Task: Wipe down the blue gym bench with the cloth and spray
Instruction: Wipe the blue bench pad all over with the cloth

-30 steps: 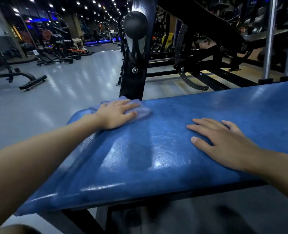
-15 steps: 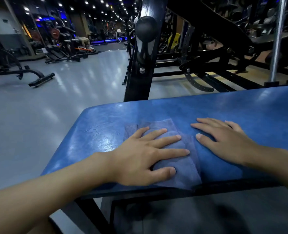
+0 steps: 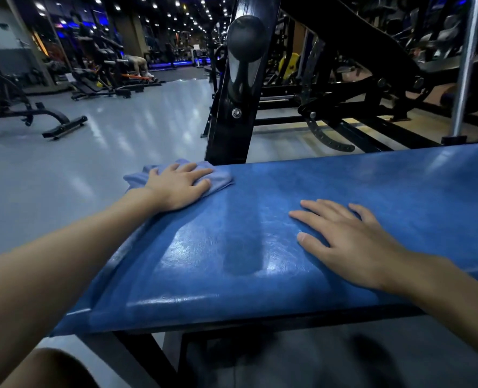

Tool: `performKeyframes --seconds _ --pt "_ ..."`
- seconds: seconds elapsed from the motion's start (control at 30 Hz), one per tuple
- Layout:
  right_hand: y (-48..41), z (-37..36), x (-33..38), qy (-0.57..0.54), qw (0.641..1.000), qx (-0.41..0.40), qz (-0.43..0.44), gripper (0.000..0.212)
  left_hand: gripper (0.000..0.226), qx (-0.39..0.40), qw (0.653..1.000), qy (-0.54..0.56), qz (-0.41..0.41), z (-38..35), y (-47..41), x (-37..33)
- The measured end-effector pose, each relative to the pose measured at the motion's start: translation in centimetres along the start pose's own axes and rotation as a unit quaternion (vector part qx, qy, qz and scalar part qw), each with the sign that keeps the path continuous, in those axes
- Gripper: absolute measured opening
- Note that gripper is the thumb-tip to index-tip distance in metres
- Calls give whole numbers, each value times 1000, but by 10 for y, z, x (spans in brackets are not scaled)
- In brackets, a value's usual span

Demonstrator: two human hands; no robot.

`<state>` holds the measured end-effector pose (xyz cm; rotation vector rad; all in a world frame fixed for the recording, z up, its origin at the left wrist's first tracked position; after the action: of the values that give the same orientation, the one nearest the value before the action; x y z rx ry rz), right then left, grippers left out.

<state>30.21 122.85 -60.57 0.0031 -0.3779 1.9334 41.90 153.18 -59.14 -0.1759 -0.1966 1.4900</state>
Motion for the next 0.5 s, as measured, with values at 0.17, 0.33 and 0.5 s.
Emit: performKeyframes --seconds 0.17,0.33,0.5 --pt "0 1 1 3 1000 4 -1 71 72 10 993 26 -118 19 65 -55" --pt "0 3 2 1 1000 6 -12 55 62 -11 957 59 -282 36 148 -111" --pt "-5 7 10 -30 999 -16 -20 52 65 1 974 60 -216 30 114 -83"
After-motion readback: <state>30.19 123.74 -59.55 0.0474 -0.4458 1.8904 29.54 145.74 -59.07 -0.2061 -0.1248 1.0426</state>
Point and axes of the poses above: each hand's wrist, its own y-axis away from the middle knuckle, its own z-axis out of the back of the hand, x = y × z, the point moved 5 cm from there along -y, towards the middle knuckle, and after that the axes turned 12 degrees about -x, right-handed, at the moved point
